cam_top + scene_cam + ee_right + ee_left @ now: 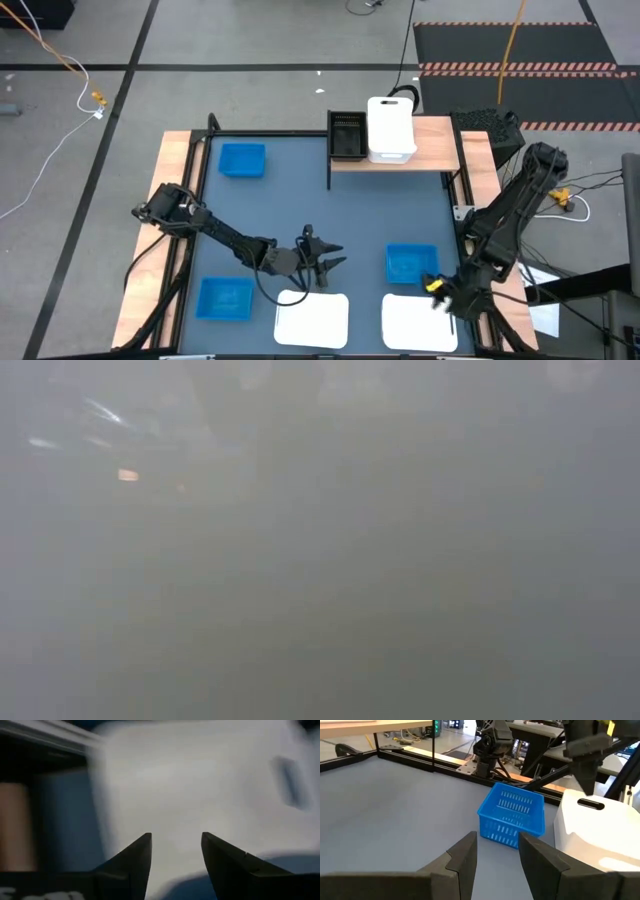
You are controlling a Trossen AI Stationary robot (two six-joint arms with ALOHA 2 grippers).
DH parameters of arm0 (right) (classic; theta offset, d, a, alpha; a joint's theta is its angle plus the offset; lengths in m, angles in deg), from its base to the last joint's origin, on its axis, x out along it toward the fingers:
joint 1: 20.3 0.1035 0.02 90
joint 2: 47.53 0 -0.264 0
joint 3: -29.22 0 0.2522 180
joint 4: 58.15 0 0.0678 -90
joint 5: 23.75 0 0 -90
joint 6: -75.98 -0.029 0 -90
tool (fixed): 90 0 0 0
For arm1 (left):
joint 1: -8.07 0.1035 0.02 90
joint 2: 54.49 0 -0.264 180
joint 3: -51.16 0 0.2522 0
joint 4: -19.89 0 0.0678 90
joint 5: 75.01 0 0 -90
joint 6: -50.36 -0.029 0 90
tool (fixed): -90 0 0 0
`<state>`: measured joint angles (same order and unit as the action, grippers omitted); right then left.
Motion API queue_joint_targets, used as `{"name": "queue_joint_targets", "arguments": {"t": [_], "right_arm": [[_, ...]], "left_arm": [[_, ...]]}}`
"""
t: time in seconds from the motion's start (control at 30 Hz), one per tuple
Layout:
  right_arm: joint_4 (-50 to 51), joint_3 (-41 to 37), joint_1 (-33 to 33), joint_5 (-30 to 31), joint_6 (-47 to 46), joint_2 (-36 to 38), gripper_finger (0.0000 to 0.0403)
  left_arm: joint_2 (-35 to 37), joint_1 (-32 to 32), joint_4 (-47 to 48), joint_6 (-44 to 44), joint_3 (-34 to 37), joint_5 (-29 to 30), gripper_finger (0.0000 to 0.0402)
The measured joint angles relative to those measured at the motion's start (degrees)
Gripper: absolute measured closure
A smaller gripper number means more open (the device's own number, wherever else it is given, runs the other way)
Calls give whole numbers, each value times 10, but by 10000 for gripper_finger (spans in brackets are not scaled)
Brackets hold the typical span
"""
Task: Stack baskets on shelf by color
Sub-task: Stack the right white bin on top of the white bin into the shelf
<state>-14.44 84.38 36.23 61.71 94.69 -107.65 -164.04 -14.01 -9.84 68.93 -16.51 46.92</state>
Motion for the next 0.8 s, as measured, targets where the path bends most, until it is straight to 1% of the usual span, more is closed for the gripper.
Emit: {"name": "queue_joint_targets", "arguments": {"t": [0.03, 0.1, 0.23, 0.47, 0.57, 0.67, 0.8], "right_arm": [[3, 0, 0, -39, 3, 4, 236], [-1, 1, 1, -86, 1, 7, 236], [3, 1, 1, -118, 29, 3, 236], [2, 1, 2, -121, 91, -43, 237], [3, 1, 1, -119, 110, -65, 246], [3, 1, -4, -113, 123, -73, 267], [5, 1, -13, -61, 122, -66, 316]], "left_arm": [[0, 0, 0, 0, 0, 0, 256], [0, 2, 0, -2, 0, -1, 256], [0, 8, 0, -2, 0, -1, 256], [0, 14, 0, 0, 0, 0, 256], [0, 14, 0, 8, 0, 0, 256], [0, 14, 0, 13, 0, -1, 256], [0, 14, 0, 13, 0, -1, 256]]}}
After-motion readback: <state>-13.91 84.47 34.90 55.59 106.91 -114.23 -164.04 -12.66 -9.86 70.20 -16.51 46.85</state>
